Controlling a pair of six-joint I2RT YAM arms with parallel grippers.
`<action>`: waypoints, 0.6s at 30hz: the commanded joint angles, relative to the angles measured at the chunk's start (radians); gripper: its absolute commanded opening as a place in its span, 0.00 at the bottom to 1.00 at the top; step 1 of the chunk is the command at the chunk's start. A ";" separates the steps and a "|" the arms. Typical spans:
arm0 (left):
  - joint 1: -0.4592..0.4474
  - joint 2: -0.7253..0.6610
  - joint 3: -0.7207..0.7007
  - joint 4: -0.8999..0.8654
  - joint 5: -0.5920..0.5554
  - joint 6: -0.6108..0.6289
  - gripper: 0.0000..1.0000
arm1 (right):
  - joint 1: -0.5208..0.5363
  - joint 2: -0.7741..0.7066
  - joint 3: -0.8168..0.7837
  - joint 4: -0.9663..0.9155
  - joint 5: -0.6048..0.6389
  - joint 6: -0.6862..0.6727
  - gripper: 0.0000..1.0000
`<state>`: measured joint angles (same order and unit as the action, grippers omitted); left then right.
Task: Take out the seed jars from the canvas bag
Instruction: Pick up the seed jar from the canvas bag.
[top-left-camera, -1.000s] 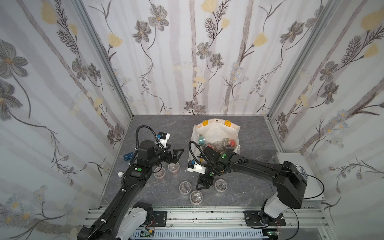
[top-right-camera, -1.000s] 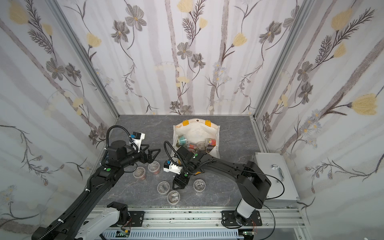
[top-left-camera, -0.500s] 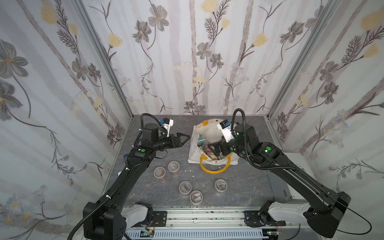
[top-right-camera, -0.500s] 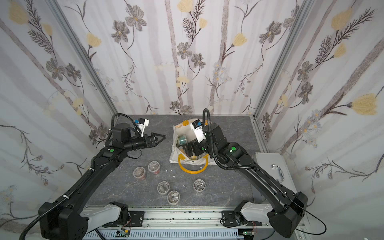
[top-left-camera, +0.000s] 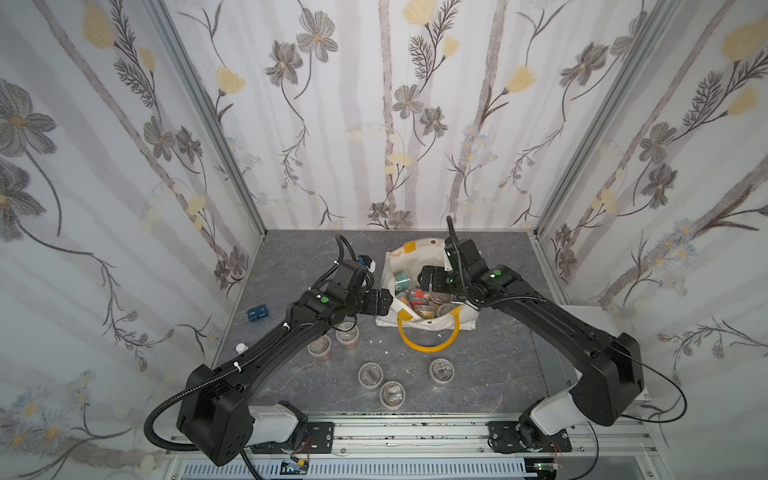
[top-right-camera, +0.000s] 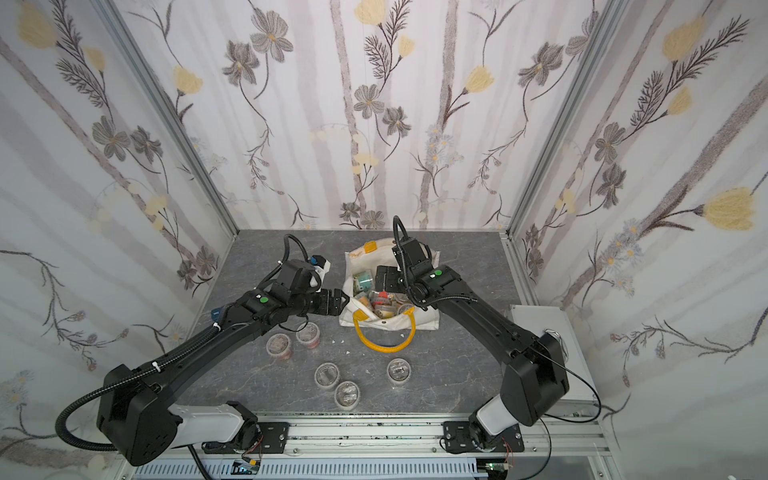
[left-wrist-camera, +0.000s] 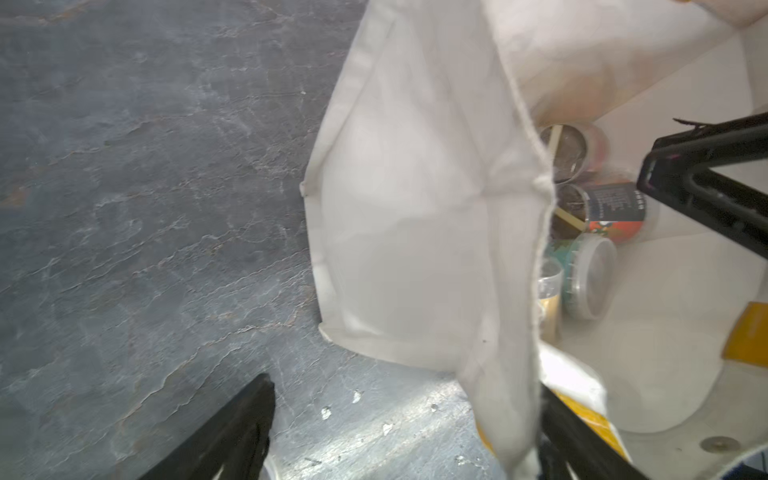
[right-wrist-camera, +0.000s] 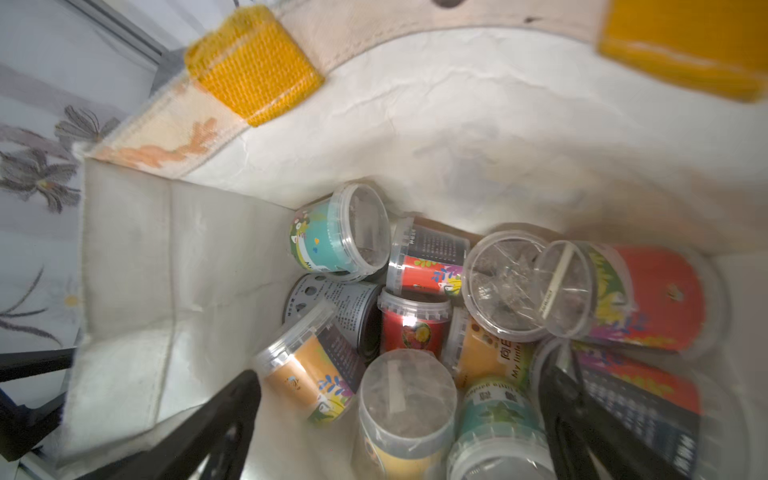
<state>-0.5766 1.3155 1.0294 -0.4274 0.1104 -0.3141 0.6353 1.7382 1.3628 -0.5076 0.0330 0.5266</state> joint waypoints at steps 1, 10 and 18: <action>0.002 -0.014 -0.022 -0.072 -0.136 -0.011 0.84 | 0.027 0.084 0.064 0.084 -0.075 -0.093 0.98; 0.004 -0.109 -0.062 -0.068 -0.046 -0.097 0.66 | 0.080 0.290 0.199 0.169 -0.048 -0.185 0.97; 0.004 -0.139 -0.058 -0.047 -0.010 -0.112 0.52 | 0.084 0.356 0.202 0.208 -0.019 -0.166 0.95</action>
<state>-0.5743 1.1843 0.9710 -0.4671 0.0982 -0.4084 0.7181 2.0777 1.5539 -0.3481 -0.0006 0.3614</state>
